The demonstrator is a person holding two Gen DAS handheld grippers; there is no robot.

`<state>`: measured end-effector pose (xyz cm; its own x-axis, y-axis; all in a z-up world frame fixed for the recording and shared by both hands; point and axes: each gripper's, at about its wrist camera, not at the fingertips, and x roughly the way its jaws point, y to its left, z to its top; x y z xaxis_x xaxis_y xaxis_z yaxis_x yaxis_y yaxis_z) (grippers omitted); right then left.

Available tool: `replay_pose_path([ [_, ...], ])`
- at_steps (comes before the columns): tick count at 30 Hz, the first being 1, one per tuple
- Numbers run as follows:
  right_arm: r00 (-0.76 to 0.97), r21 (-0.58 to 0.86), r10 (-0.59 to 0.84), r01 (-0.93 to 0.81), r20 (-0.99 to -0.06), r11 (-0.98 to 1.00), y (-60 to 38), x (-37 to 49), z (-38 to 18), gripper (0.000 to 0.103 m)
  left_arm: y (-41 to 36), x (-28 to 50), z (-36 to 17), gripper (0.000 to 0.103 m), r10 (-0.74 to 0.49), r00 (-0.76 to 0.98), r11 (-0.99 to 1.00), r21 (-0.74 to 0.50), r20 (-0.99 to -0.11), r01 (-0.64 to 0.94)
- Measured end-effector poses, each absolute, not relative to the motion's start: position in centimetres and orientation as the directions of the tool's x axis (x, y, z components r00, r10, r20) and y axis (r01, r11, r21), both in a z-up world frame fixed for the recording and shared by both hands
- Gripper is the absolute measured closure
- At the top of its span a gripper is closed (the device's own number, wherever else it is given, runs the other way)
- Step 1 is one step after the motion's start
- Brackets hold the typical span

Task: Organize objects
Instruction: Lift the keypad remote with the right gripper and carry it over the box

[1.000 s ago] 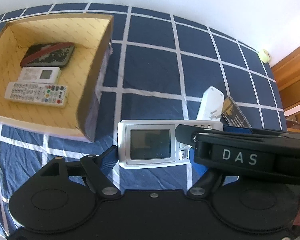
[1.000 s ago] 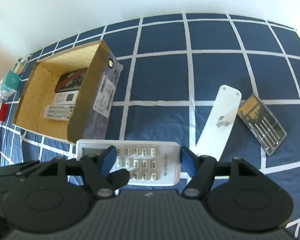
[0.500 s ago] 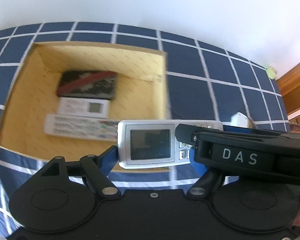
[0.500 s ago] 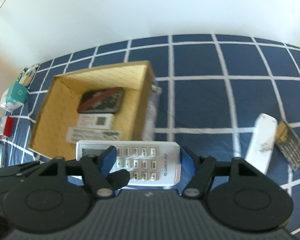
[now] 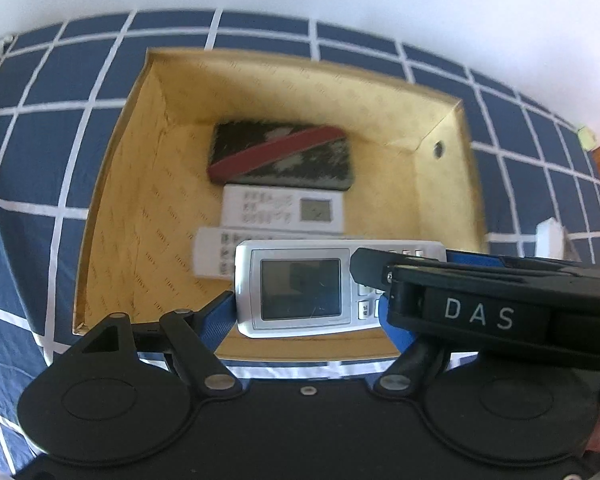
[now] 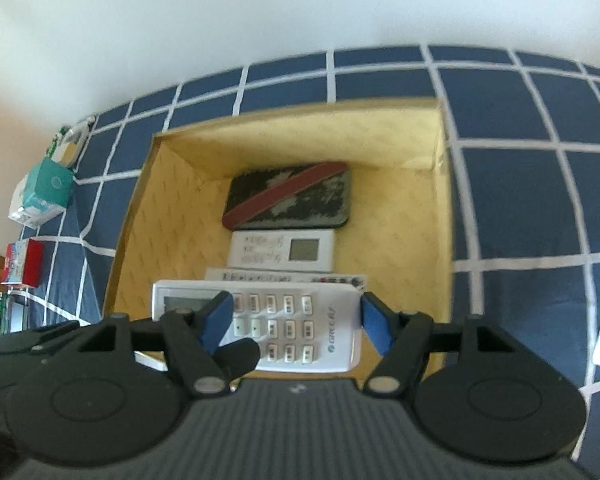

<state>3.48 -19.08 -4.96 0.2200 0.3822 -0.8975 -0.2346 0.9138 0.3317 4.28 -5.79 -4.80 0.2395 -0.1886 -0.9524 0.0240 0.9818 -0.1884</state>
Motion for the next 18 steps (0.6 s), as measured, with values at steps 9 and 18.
replay_pose_path([
  [9,0.11,0.328,0.351,-0.179,-0.93,0.927,-17.2,3.4,-10.5,0.034,-4.3,4.5,-9.8,0.028,-0.203,0.128,0.979,-0.2,-0.971,0.034],
  [18,0.063,0.296,0.307,-0.149,-0.949,0.944,-17.0,3.5,-13.2,0.034,-4.6,5.1,-11.9,0.028,-0.202,0.083,0.978,-0.197,-0.976,0.062],
])
